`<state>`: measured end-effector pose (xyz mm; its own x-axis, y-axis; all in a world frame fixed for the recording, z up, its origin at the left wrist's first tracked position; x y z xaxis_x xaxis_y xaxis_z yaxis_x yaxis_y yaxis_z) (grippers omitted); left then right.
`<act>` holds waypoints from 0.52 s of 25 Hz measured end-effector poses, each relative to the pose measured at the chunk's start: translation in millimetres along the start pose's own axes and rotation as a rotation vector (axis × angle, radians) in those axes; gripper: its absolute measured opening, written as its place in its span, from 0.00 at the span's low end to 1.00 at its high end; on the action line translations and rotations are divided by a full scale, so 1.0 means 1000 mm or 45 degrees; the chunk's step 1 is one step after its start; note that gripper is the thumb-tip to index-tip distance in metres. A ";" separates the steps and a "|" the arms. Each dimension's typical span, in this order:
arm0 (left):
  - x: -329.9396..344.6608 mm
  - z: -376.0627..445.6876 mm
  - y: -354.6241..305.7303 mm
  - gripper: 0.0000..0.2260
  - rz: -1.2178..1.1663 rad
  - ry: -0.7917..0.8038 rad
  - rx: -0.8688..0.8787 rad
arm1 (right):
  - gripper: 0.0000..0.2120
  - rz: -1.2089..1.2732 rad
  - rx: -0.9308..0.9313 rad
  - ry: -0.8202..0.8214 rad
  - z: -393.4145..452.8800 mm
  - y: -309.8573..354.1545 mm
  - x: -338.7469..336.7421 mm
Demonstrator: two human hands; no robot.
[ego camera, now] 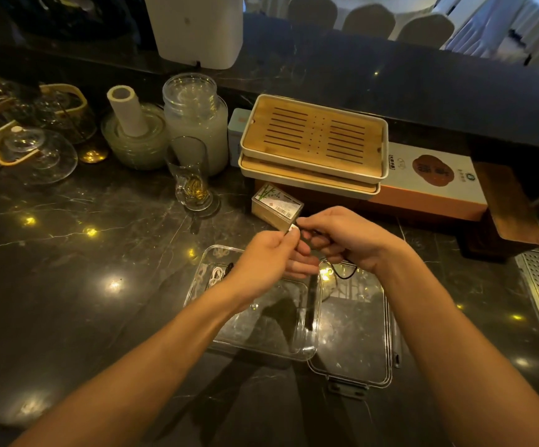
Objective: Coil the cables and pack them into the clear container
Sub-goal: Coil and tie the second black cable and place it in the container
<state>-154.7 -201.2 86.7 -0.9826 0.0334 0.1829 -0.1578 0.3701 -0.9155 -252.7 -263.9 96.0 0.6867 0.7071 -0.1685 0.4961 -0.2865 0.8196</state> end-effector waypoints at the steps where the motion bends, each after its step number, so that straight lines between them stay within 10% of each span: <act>1: -0.007 0.002 -0.001 0.17 0.020 -0.094 0.034 | 0.16 -0.102 -0.042 -0.068 -0.003 0.007 -0.001; 6: -0.028 0.008 -0.009 0.18 -0.241 -0.390 0.151 | 0.13 -0.367 -0.278 -0.495 -0.033 0.033 0.016; 13: -0.020 0.010 -0.022 0.18 -0.795 -0.241 0.103 | 0.25 -0.036 -0.213 -0.230 -0.034 -0.020 0.056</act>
<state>-132.6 -219.2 99.6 -0.7031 -0.3318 0.6290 -0.7036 0.1961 -0.6830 -242.6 -196.4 88.6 0.7650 0.5822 -0.2755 0.4321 -0.1467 0.8898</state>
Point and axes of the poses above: each hand's wrist, its own z-axis towards the middle knuckle, its own x-axis out of the palm, y = z × x, the point moved 9 cm from there along z, towards the middle knuckle, and after that the axes turned 5 degrees about -z, right-handed, at the moved point
